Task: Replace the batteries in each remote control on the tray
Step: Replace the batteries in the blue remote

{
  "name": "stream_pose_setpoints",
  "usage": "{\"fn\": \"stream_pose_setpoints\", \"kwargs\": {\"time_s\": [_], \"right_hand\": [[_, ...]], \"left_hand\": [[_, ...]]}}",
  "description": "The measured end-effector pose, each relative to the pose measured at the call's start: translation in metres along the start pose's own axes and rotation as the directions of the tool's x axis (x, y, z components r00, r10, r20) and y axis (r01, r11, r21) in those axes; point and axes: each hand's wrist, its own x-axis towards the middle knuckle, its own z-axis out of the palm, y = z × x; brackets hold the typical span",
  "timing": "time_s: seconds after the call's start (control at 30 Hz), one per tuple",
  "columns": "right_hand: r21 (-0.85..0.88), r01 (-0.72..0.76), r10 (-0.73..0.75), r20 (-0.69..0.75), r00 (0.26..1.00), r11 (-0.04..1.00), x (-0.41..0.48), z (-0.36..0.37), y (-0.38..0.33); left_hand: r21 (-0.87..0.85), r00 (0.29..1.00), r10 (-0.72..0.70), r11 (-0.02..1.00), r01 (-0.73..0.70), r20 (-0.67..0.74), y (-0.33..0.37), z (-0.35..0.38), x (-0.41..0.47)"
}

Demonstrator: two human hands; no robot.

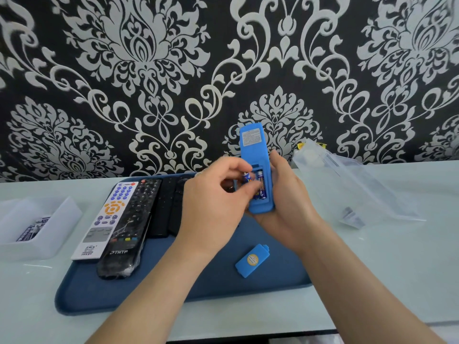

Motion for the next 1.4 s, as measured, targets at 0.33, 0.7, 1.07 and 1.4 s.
{"fn": "stream_pose_setpoints", "kwargs": {"time_s": [0.33, 0.7, 1.07, 1.4], "right_hand": [[-0.063, 0.005, -0.001, 0.065, 0.998, 0.998, 0.0, -0.002, -0.005], [-0.089, 0.044, -0.042, 0.026, 0.999, 0.995, -0.001, 0.0, -0.003], [-0.178, 0.05, -0.048, 0.018, 0.999, 0.983, 0.003, 0.001, 0.002], [-0.711, 0.26, -0.061, 0.292, 0.954, 0.654, -0.017, -0.018, -0.041]], "left_hand": [[-0.009, 0.986, -0.028, 1.0, 0.03, 0.162, 0.017, -0.012, 0.002], [0.368, 0.935, 0.286, 0.863, -0.347, 0.21, 0.004, -0.001, -0.005], [0.312, 0.945, 0.26, 0.897, -0.313, 0.201, 0.003, -0.004, 0.001], [0.564, 0.9, 0.298, 0.704, -0.431, 0.317, -0.003, -0.026, 0.016]]}}
